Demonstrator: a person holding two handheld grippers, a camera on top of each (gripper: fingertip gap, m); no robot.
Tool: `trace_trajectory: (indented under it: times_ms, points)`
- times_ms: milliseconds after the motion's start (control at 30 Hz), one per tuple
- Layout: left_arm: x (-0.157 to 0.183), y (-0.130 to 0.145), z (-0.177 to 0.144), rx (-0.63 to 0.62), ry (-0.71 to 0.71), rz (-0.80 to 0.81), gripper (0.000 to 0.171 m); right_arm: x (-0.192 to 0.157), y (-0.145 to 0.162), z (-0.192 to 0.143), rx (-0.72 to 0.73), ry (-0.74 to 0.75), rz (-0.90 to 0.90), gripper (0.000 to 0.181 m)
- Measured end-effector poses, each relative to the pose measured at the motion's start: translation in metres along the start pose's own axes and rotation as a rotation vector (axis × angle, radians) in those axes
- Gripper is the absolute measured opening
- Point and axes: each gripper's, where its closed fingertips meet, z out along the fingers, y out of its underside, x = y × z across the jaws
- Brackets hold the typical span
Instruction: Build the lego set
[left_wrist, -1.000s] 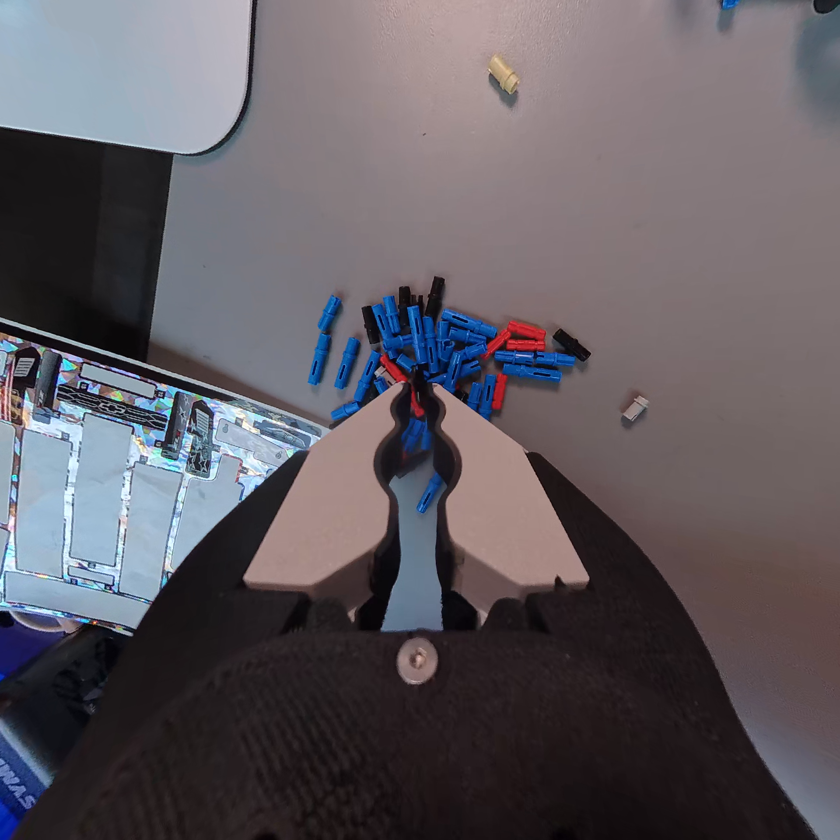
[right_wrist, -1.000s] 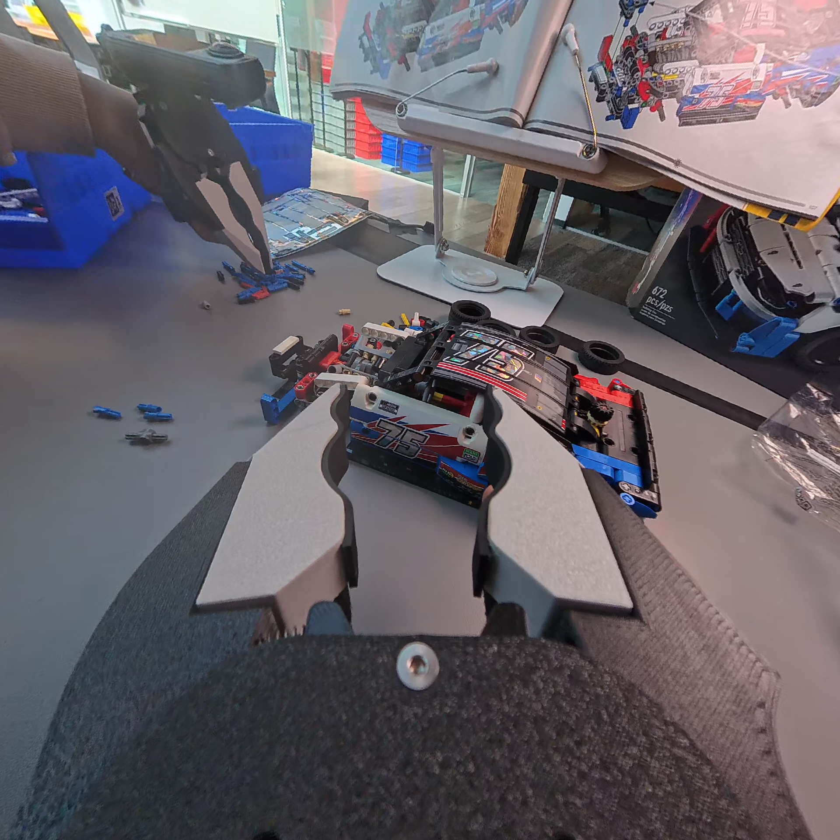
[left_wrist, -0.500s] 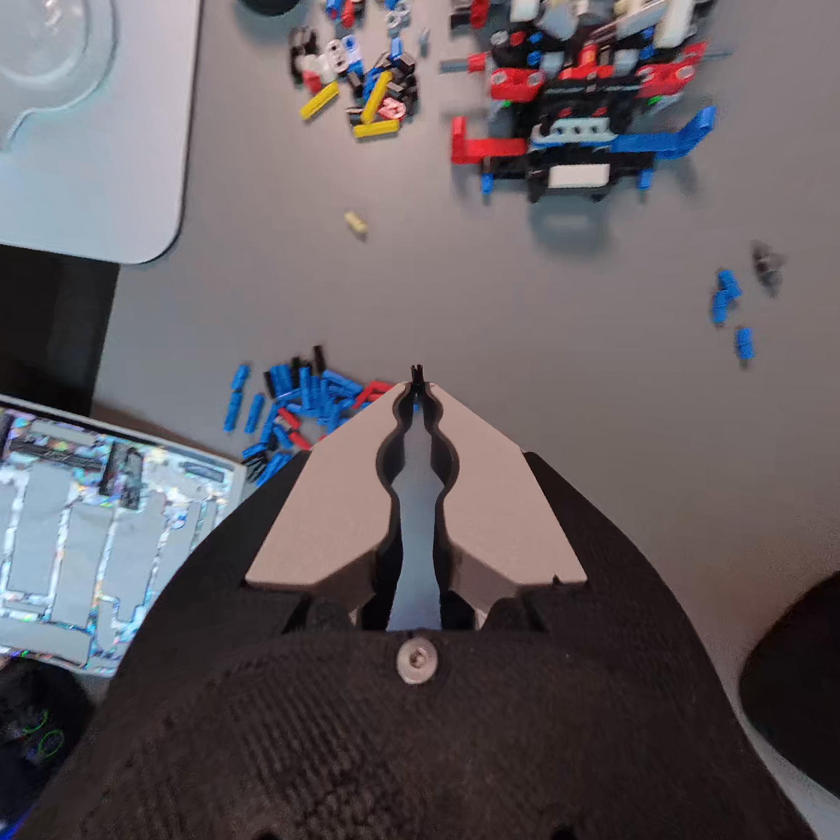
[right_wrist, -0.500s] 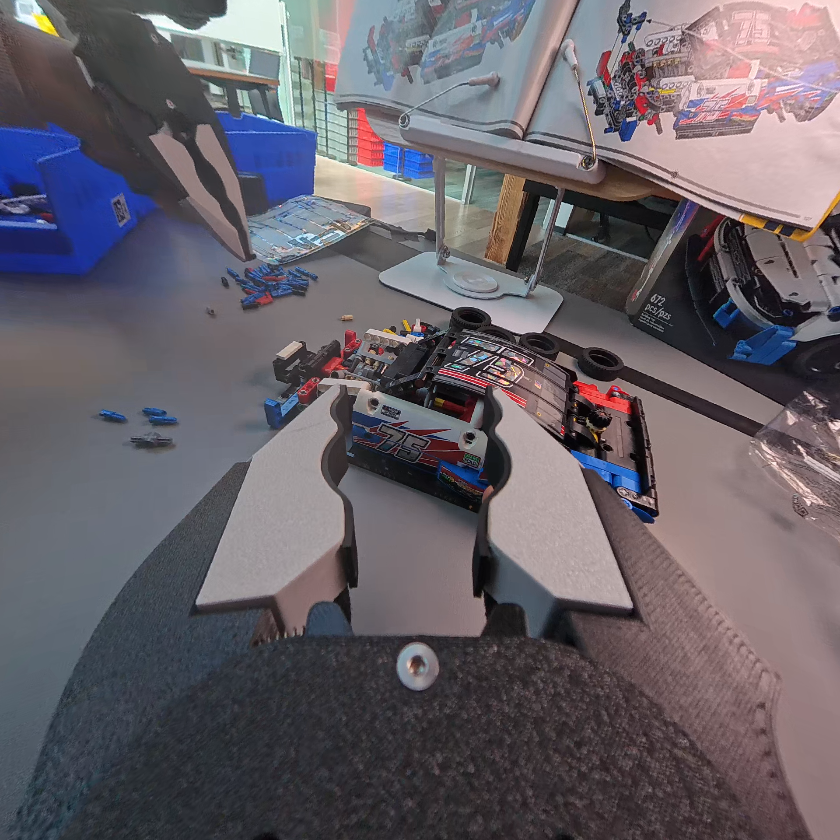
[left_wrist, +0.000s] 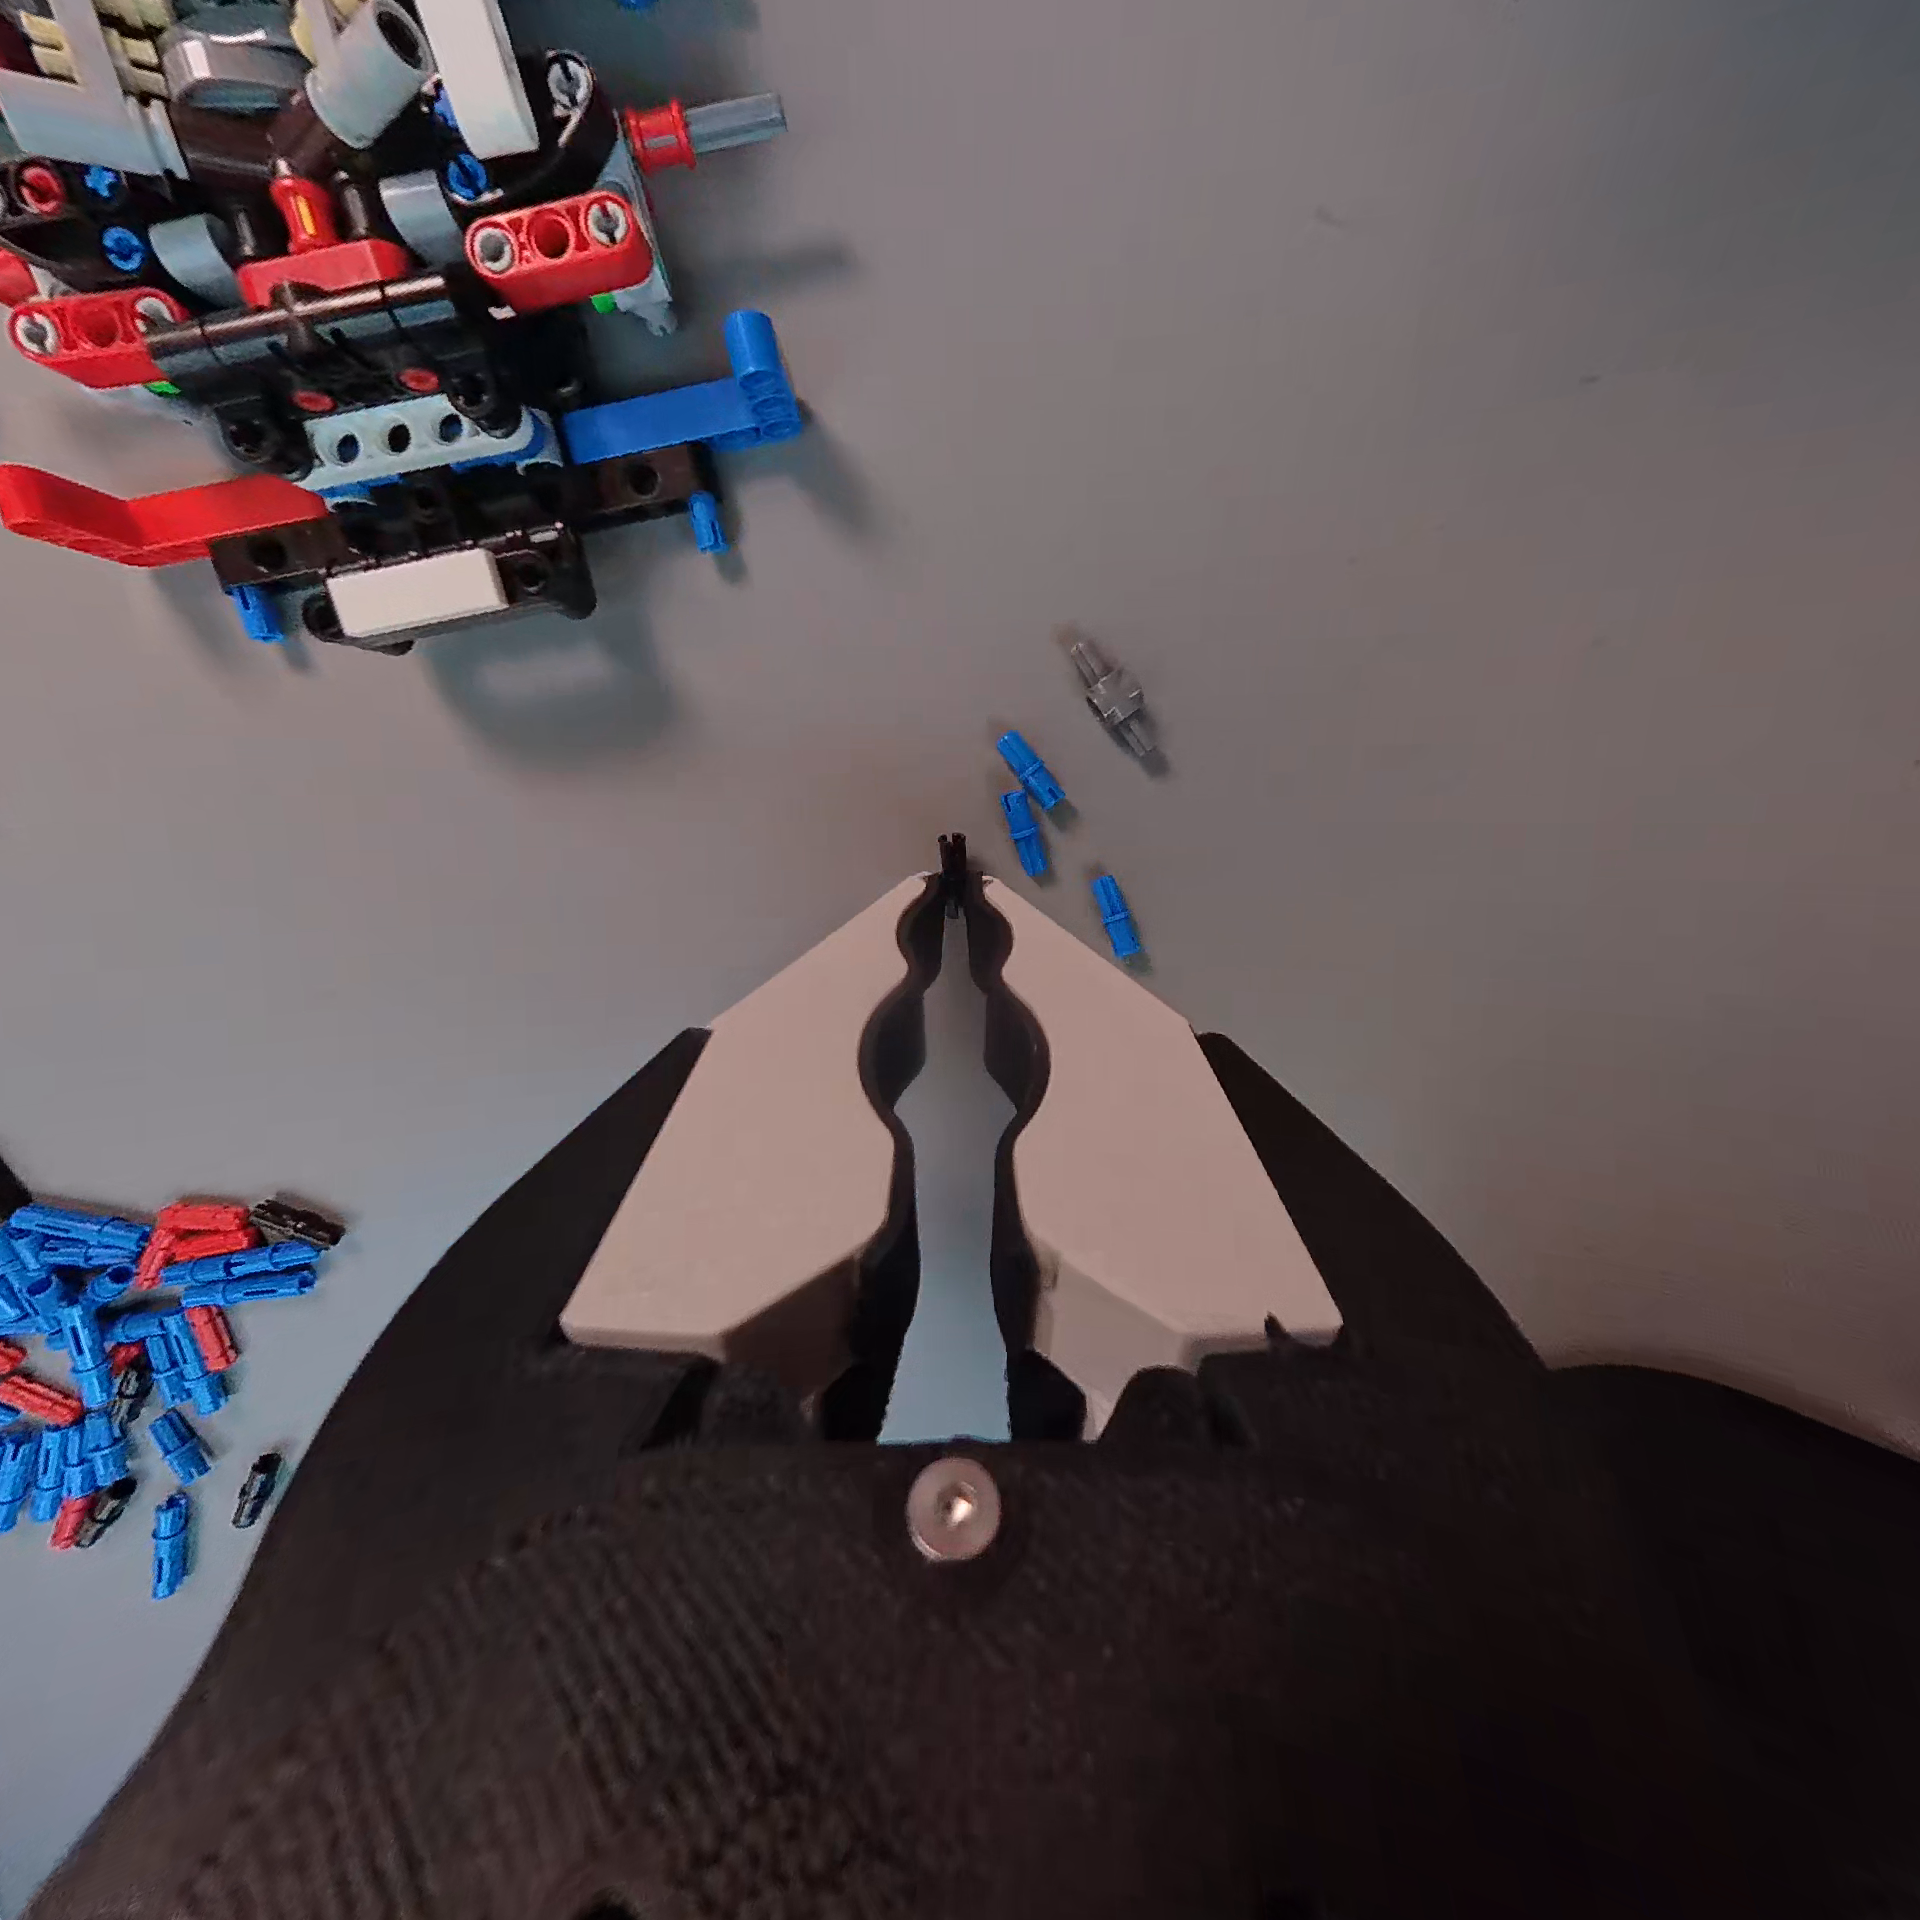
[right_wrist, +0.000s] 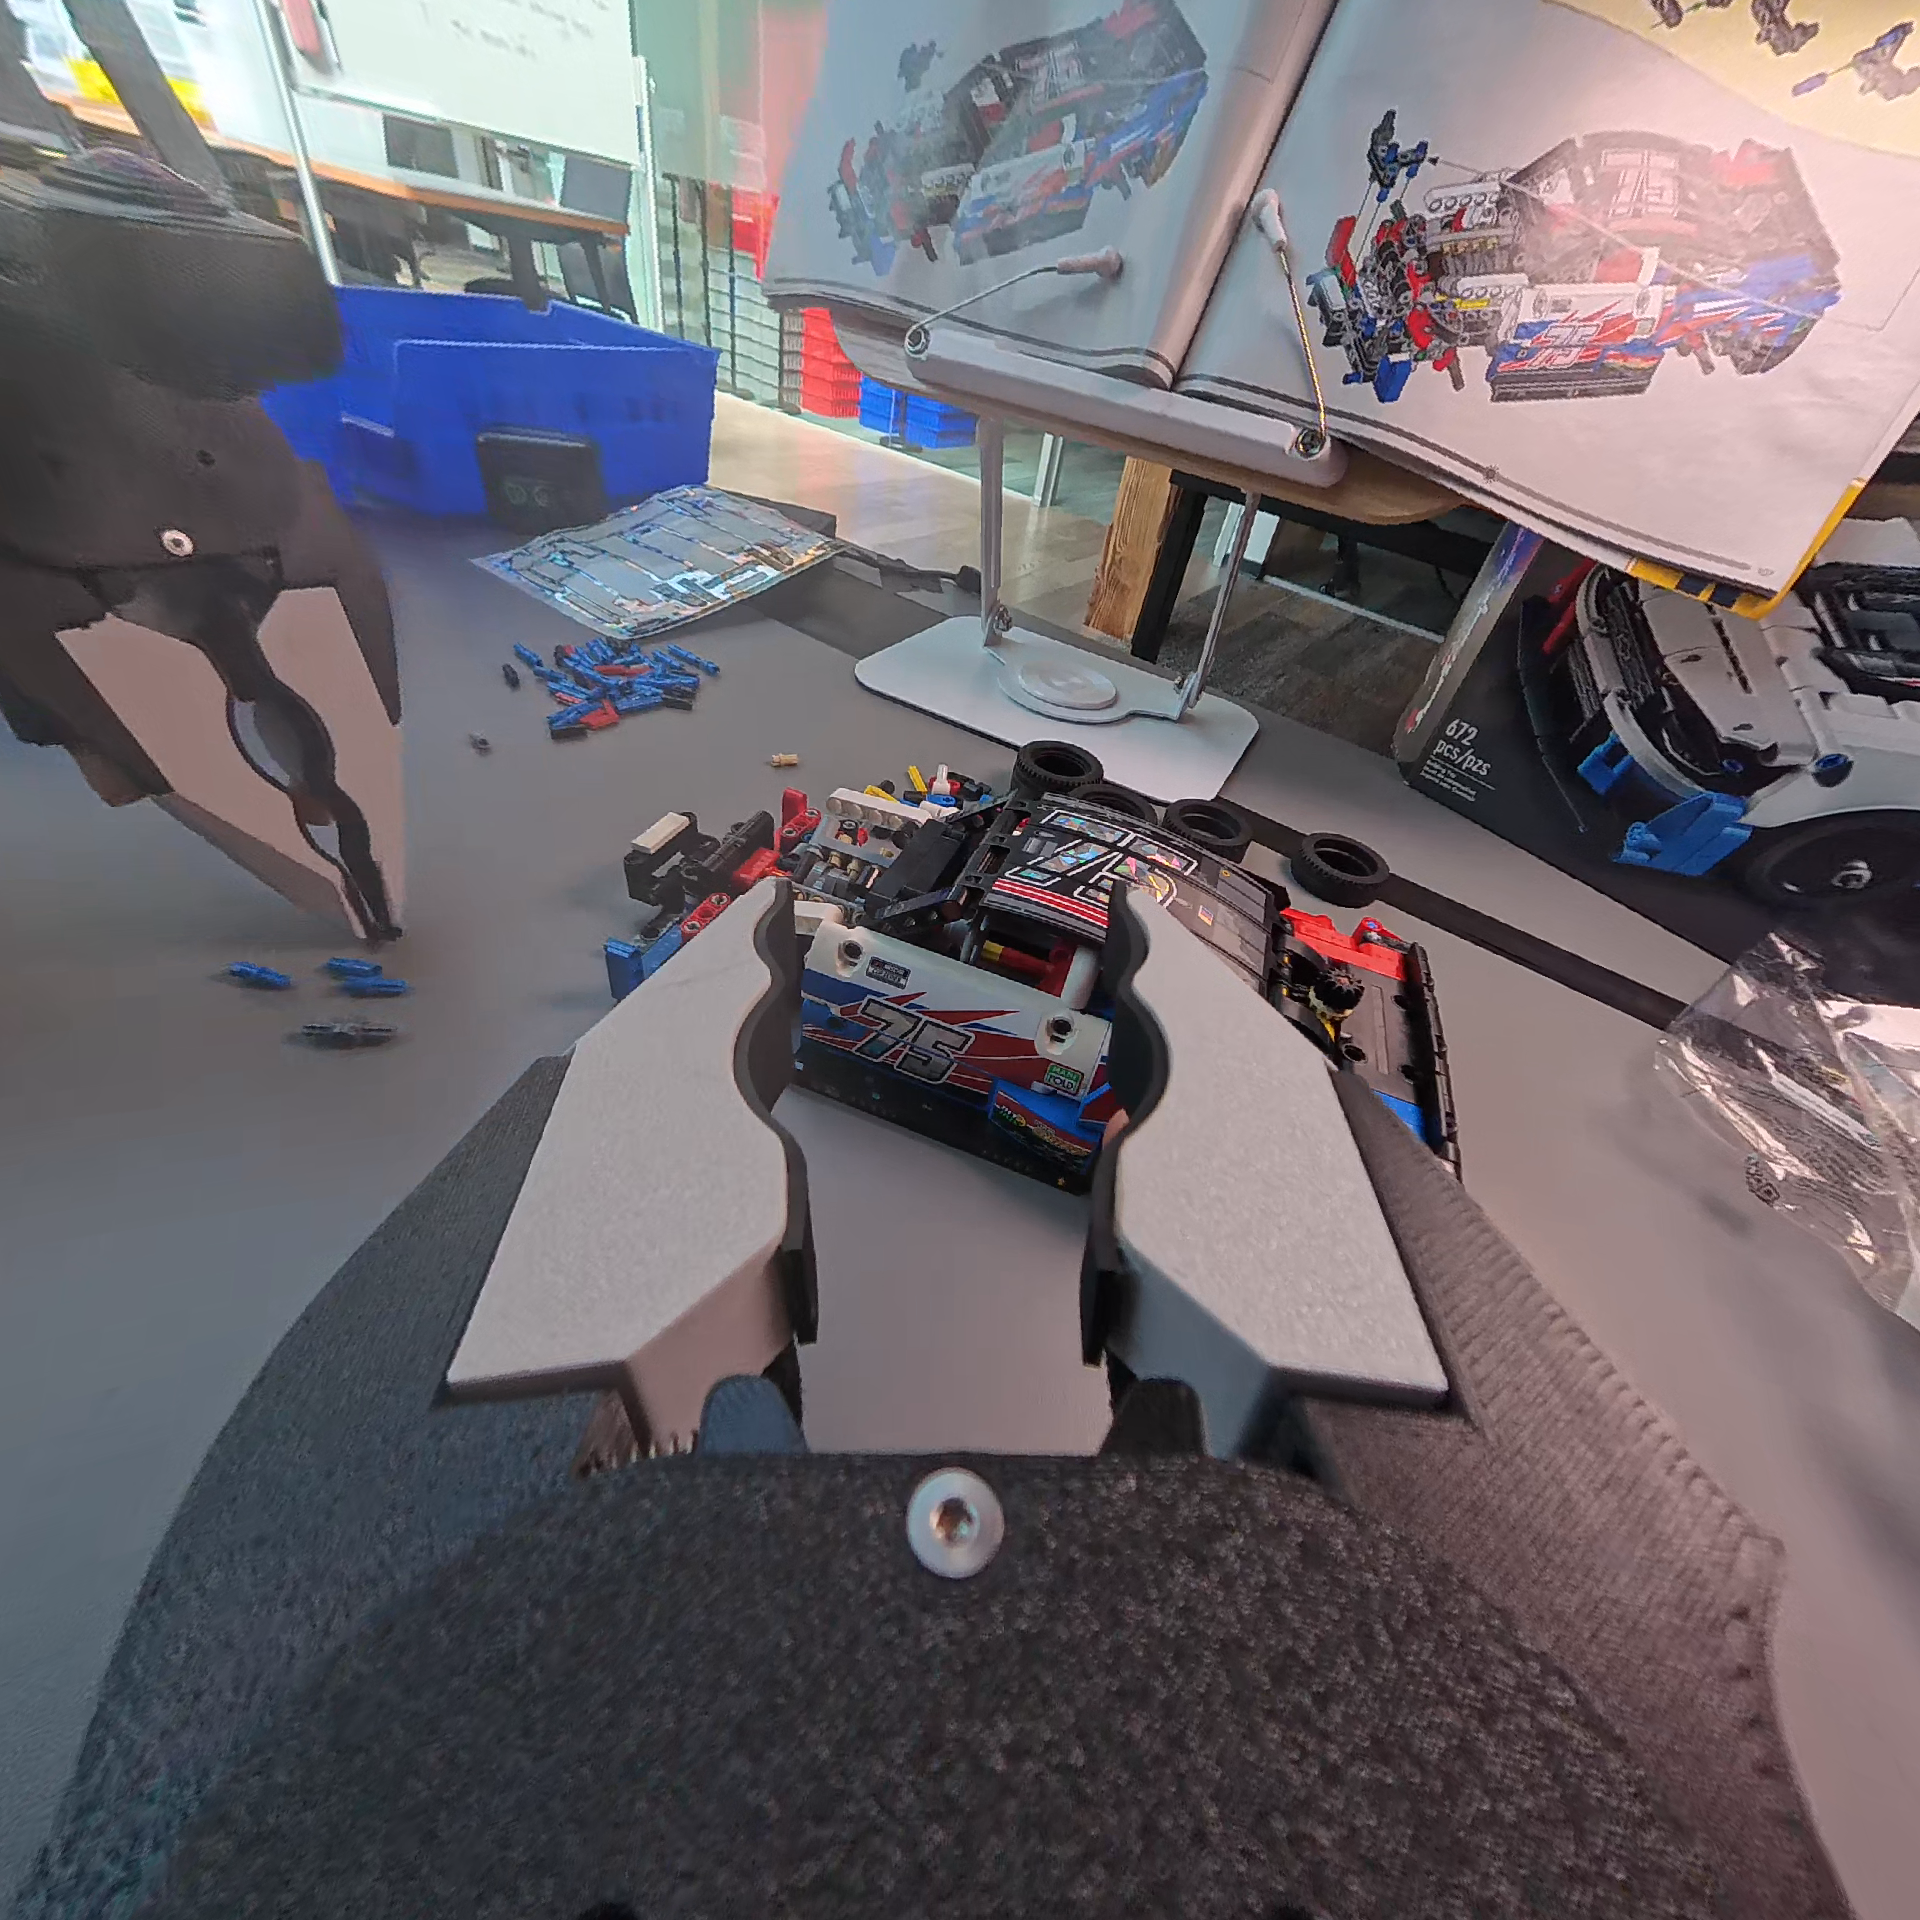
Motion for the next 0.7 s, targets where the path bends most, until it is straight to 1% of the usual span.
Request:
trace_trajectory:
  times_ms: [433,600,700]
  points:
    - [0.005,0.002,0.000,0.020,0.023,-0.022,0.003,-0.001,0.001,0.001,-0.003,-0.002,0.000,0.057]
    - [0.006,-0.005,-0.006,0.095,0.041,-0.050,0.011,-0.001,0.004,0.002,-0.012,-0.004,0.001,0.057]
    - [0.000,-0.013,-0.016,0.160,0.010,-0.060,0.012,-0.001,0.007,0.003,-0.019,-0.005,0.004,0.057]
